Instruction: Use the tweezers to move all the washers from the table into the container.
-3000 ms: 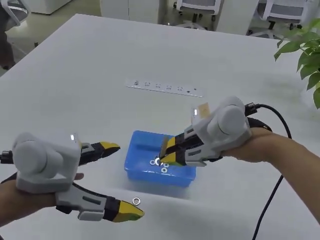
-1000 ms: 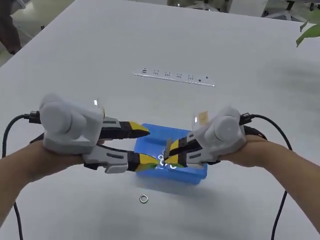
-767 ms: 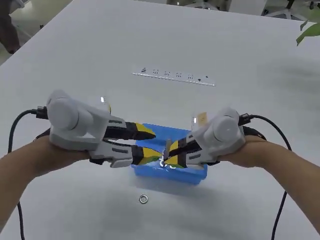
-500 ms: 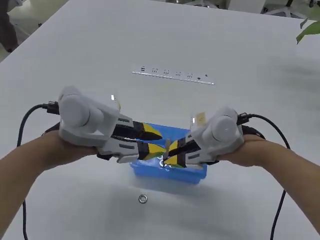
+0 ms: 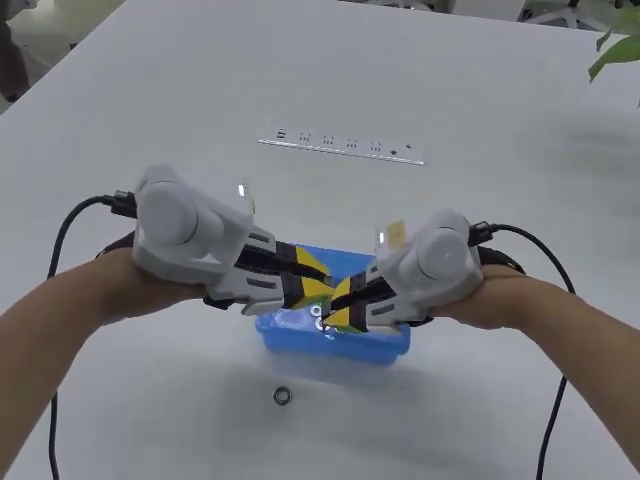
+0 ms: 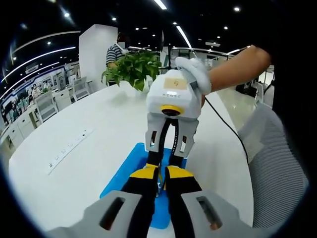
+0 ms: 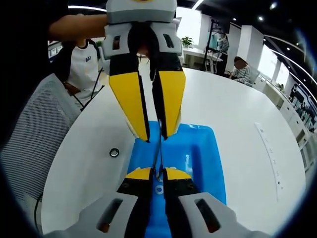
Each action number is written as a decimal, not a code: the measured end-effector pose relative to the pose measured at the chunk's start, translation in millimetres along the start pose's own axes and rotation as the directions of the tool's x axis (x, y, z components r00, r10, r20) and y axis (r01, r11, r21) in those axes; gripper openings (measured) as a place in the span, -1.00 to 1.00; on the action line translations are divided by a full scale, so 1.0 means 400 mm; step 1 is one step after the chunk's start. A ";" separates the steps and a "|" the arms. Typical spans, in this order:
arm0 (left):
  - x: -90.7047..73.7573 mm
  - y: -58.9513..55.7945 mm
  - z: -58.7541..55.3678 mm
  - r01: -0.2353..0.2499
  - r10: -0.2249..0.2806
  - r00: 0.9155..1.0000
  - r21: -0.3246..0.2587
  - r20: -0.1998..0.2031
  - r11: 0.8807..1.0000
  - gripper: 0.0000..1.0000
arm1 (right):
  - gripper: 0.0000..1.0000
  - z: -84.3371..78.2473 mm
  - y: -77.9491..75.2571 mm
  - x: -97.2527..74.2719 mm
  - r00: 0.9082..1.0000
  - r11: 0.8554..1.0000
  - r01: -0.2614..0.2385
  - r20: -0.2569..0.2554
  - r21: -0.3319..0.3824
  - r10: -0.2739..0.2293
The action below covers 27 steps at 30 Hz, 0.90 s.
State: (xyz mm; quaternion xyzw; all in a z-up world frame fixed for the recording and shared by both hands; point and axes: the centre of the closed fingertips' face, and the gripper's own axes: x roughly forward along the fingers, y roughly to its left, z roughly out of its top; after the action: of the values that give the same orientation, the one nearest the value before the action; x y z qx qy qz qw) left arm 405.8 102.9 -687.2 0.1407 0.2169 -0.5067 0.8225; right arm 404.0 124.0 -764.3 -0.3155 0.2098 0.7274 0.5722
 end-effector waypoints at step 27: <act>-0.002 0.008 0.000 -0.015 0.015 1.000 0.022 -0.001 1.000 -0.90 | -0.74 0.013 -0.009 -0.017 0.999 1.000 0.028 0.015 0.012 -0.028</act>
State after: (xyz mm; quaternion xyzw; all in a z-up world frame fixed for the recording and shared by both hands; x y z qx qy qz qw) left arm 408.4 104.8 -686.8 0.1517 0.2104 -0.5028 0.8246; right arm 407.2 123.7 -755.5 -0.3098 0.2054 0.7202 0.5858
